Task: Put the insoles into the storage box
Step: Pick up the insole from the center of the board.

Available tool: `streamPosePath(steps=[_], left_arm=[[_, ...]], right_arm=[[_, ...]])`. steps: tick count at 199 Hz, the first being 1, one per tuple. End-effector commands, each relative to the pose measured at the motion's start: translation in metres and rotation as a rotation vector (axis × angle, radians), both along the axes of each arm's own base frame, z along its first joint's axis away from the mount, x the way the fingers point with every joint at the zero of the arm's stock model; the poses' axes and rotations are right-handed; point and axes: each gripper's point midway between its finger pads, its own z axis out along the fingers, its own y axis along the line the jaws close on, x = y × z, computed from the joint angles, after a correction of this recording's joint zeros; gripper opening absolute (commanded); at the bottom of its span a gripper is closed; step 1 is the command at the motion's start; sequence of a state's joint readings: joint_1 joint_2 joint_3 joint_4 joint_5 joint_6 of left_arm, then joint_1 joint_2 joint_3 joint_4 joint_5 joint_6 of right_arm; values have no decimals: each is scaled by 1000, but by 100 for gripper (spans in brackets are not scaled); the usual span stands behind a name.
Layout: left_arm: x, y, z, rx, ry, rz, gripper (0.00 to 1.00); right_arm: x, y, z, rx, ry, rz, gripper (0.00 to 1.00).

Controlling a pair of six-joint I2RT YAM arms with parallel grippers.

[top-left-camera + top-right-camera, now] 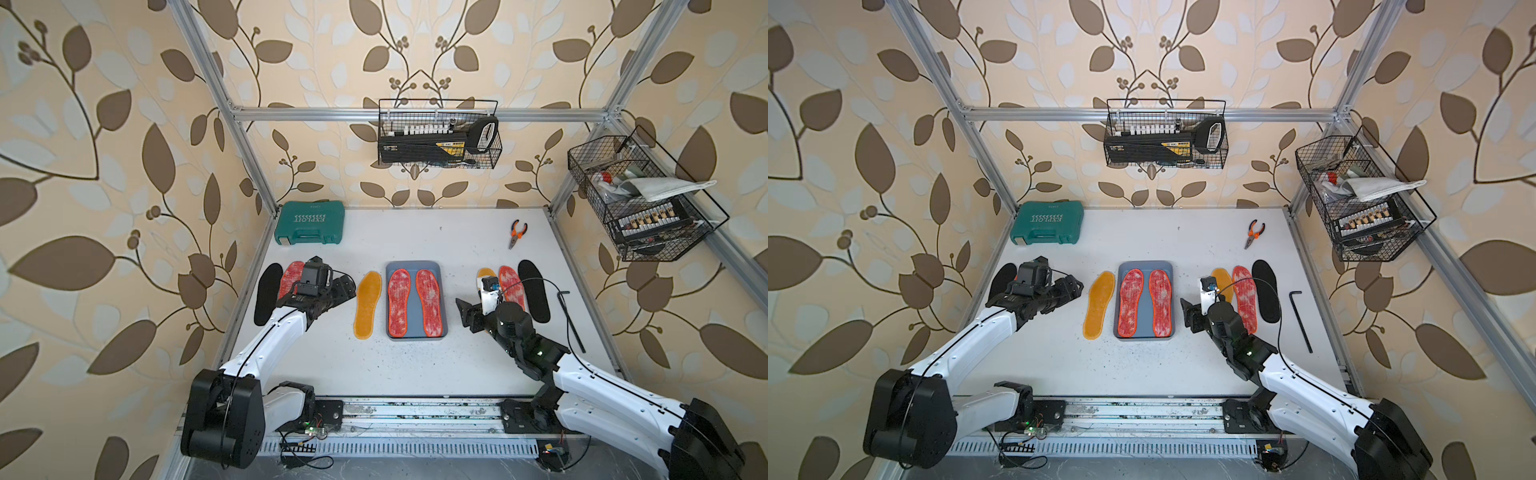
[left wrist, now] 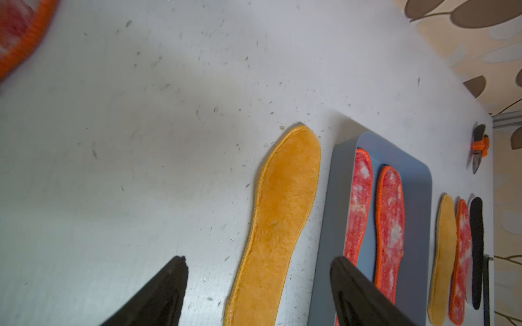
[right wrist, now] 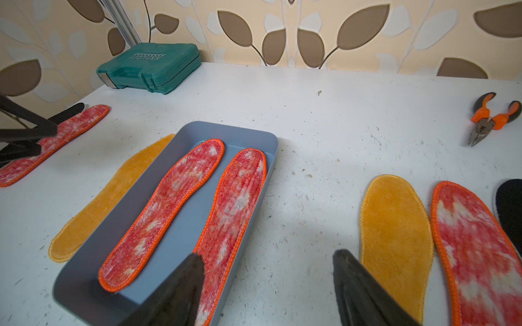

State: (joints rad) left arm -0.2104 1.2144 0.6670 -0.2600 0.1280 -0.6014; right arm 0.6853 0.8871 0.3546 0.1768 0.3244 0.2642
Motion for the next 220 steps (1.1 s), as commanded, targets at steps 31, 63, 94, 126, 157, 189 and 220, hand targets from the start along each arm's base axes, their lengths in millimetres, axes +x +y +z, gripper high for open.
streamPosePath(steps=[31, 63, 94, 126, 157, 189, 220], left_arm=[[11, -19, -21, -19, 13, -118, 80], [14, -28, -38, 42, 56, -156, 80], [18, -37, -54, 55, 93, -167, 75], [21, -46, -65, 84, 111, -166, 51], [19, -40, -75, 151, 148, -108, 16], [17, -28, -75, 191, 155, -54, 0], [13, -21, -60, 186, 110, -26, 0]], right_arm=[[3, 8, 11, 14, -11, 23, 74], [3, 8, 11, 14, -14, 21, 74], [4, 8, 10, 9, -10, 22, 74], [4, 6, 11, 10, -18, 14, 75], [4, 5, 12, 11, -24, 10, 76], [4, 5, 12, 7, -25, 10, 76], [5, 5, 10, -1, -20, 9, 76]])
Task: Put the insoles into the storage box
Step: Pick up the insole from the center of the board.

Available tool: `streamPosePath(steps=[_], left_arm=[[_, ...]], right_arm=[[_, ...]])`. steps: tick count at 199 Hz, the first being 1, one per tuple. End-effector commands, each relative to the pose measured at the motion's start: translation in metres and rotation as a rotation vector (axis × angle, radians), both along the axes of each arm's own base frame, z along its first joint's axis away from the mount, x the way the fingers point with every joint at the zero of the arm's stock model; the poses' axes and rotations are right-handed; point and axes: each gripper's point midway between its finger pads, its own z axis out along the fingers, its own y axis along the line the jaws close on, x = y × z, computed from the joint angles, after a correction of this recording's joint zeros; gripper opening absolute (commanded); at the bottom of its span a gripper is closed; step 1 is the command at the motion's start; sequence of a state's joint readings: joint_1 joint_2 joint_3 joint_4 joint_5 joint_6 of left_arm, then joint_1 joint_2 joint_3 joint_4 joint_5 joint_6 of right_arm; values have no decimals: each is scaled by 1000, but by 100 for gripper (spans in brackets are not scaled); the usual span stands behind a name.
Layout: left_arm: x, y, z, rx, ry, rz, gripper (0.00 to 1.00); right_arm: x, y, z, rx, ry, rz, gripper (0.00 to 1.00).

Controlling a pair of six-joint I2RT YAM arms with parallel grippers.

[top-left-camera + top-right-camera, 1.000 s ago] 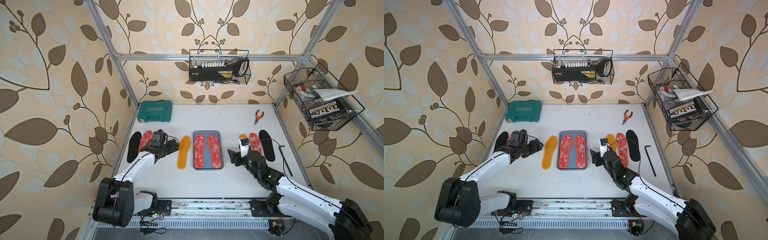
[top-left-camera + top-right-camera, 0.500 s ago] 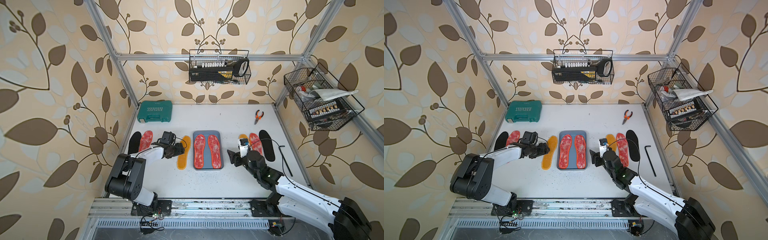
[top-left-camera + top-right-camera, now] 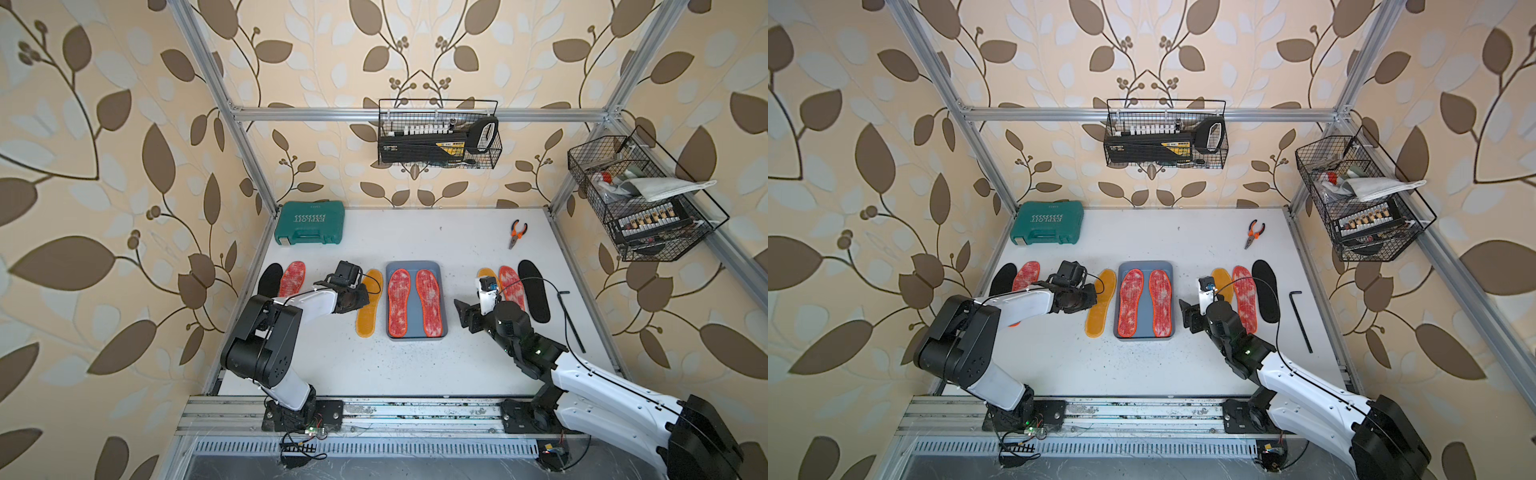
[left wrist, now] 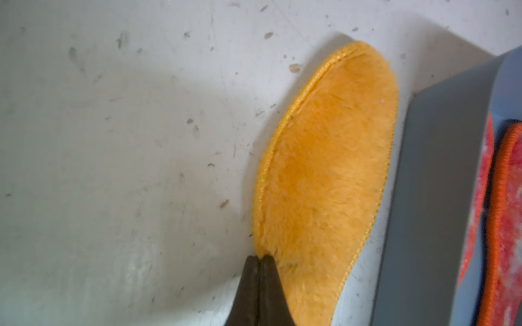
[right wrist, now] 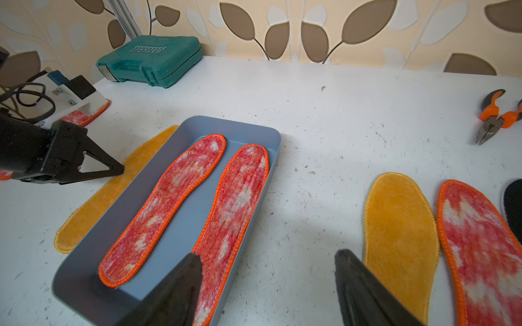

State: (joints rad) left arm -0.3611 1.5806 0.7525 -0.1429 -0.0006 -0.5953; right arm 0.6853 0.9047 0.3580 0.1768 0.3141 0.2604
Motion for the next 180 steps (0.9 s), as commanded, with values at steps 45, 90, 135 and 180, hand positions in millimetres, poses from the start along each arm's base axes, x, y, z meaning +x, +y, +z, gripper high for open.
streamPosePath(steps=[45, 90, 135, 180], left_arm=[[-14, 28, 52, -52, -119, 82, 0], [-26, 37, 91, -115, -222, 96, 0], [-33, 26, 132, -196, -291, 45, 0], [-28, -13, 159, -395, -300, -72, 0]], right_arm=[[6, 5, 10, 2, -16, 1, 76], [6, 7, 9, 10, -11, 9, 76], [5, 8, 10, 14, -11, 13, 76], [5, 8, 11, 18, -14, 12, 76]])
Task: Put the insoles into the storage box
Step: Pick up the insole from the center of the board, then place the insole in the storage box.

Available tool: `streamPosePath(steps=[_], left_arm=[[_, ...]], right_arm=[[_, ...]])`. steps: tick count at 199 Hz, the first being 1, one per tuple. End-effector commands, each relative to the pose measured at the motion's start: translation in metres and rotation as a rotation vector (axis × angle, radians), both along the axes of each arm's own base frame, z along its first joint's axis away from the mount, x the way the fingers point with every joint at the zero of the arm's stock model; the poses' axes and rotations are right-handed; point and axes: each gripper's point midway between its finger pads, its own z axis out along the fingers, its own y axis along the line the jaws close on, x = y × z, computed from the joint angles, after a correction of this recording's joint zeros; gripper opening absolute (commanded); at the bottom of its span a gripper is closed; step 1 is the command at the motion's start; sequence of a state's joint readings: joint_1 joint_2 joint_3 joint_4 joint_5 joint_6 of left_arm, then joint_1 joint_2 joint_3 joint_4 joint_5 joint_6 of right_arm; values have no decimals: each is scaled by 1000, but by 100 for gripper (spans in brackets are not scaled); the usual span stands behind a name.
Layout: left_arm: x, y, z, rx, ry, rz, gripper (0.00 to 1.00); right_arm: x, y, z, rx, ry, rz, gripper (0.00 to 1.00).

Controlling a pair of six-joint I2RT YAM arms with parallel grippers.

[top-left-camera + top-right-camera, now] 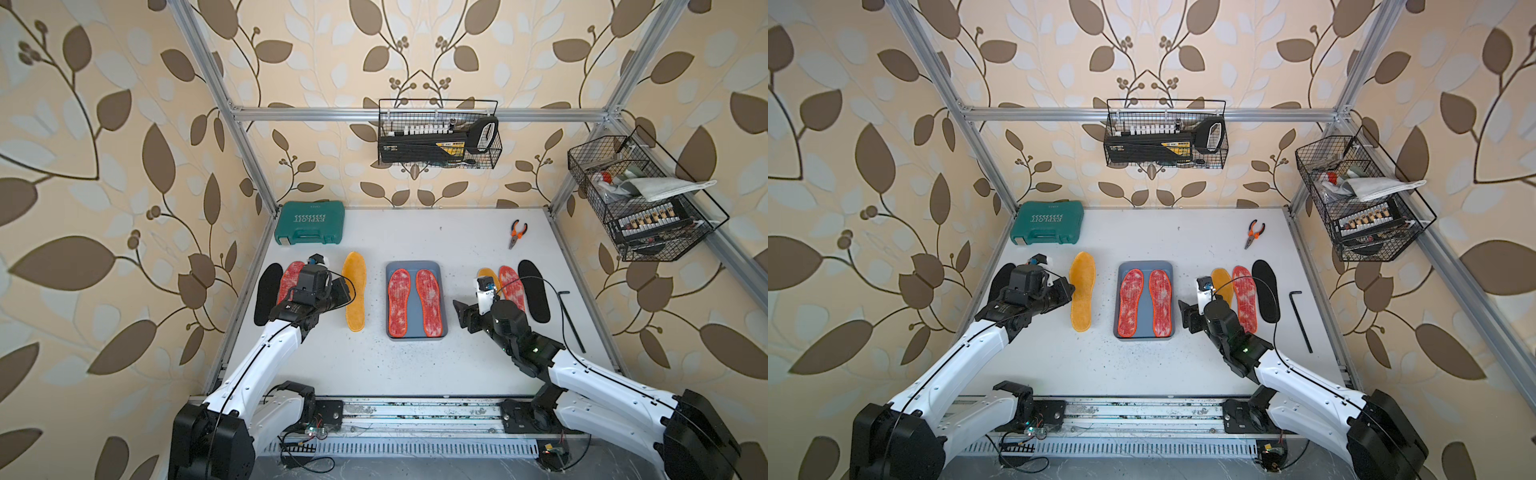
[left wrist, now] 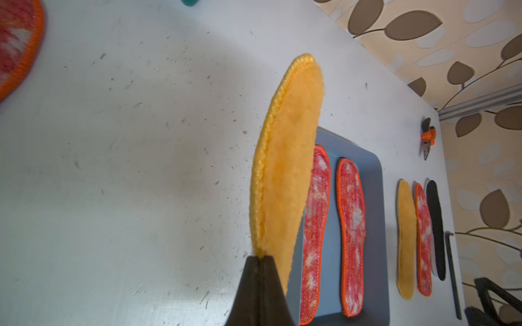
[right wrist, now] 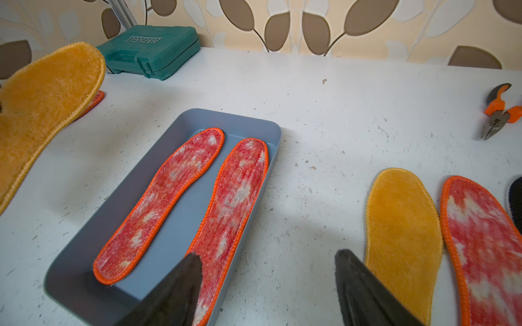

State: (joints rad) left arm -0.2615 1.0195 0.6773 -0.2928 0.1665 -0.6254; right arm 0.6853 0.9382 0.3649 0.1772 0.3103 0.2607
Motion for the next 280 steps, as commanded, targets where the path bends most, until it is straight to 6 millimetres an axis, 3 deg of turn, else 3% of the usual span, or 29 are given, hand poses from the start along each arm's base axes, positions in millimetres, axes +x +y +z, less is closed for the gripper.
streamPosePath(steps=[1, 40, 125, 222, 243, 248, 280], left_arm=[[5, -29, 30, -142, -43, -104, 0], [11, -58, 36, -234, -52, -149, 0], [19, -100, 10, -240, -30, -133, 0], [30, -110, -43, -166, 71, -111, 0], [32, -114, -44, -166, 72, -125, 0], [31, -115, -56, -151, 99, -126, 0], [31, -118, -61, -145, 114, -136, 0]], right_arm=[[4, 6, 18, 34, -35, 9, 76], [4, 5, 17, 30, -36, 7, 76], [4, 7, 18, 32, -35, 11, 76], [4, 6, 17, 30, -35, 11, 77], [5, 7, 17, 30, -33, 12, 77], [5, 7, 18, 30, -34, 12, 77], [5, 8, 17, 28, -28, 15, 77]])
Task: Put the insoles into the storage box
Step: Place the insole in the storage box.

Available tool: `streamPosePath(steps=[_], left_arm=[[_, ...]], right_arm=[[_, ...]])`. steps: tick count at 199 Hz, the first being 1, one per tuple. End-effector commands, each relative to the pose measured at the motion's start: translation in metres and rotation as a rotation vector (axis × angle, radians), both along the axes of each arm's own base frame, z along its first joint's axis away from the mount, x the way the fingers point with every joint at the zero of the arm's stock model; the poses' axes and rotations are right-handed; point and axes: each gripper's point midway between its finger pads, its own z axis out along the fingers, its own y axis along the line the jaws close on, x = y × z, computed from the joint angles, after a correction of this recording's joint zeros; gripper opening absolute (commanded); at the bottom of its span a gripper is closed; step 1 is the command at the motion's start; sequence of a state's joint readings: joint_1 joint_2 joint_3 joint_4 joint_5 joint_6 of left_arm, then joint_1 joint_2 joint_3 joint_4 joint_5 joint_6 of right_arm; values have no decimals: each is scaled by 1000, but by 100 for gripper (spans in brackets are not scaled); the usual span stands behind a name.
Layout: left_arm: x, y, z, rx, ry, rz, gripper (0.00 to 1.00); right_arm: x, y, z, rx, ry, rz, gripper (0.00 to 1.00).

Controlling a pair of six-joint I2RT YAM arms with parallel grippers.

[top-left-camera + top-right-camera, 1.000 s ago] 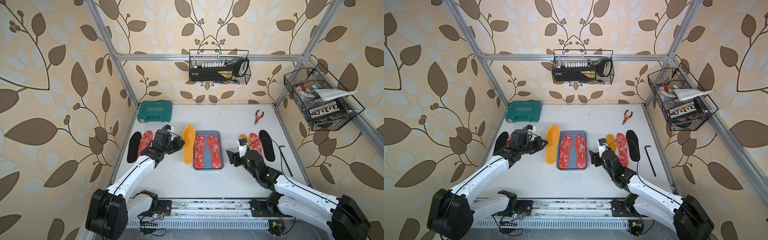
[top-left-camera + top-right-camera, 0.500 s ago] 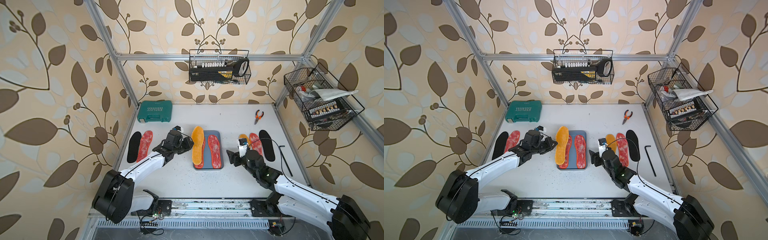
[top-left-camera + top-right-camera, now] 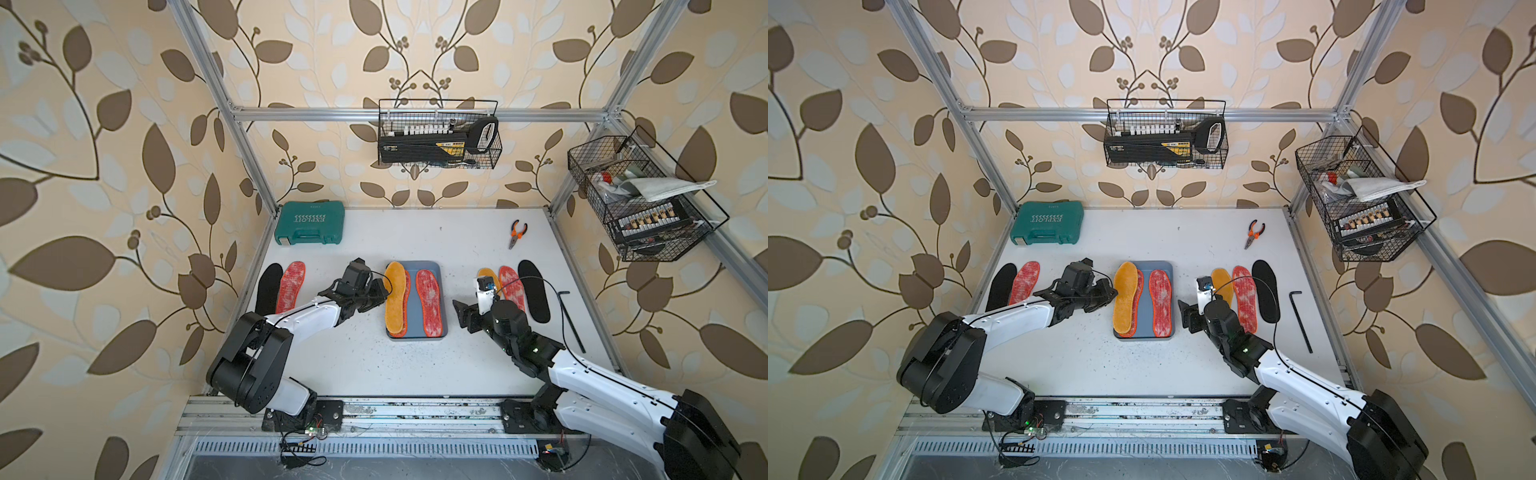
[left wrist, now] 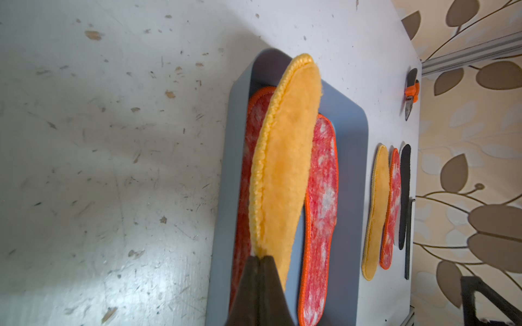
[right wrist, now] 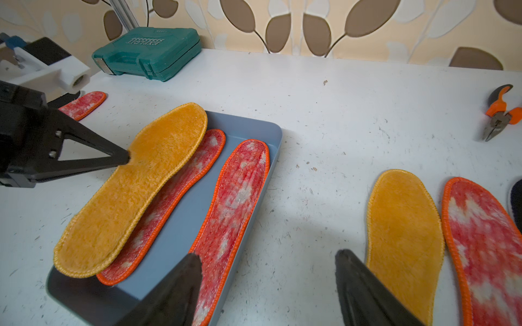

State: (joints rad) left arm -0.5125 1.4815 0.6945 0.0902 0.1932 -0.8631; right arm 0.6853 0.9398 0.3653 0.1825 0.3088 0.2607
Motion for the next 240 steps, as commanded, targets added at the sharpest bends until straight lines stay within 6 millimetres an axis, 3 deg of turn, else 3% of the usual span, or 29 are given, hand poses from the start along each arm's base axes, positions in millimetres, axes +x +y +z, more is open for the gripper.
streamPosePath(steps=[1, 158, 189, 240], left_arm=[[11, -11, 16, -18, -60, -20, 0], [11, -12, 1, 4, -18, 18, 0], [11, -11, 3, 4, -22, 21, 26], [10, -12, 10, 2, -23, 16, 38]], right_arm=[[5, 8, 16, 25, -24, 13, 77], [5, 8, 15, 22, -17, 15, 77], [5, 8, 14, 23, -15, 15, 77], [5, 9, 13, 22, -13, 16, 77]])
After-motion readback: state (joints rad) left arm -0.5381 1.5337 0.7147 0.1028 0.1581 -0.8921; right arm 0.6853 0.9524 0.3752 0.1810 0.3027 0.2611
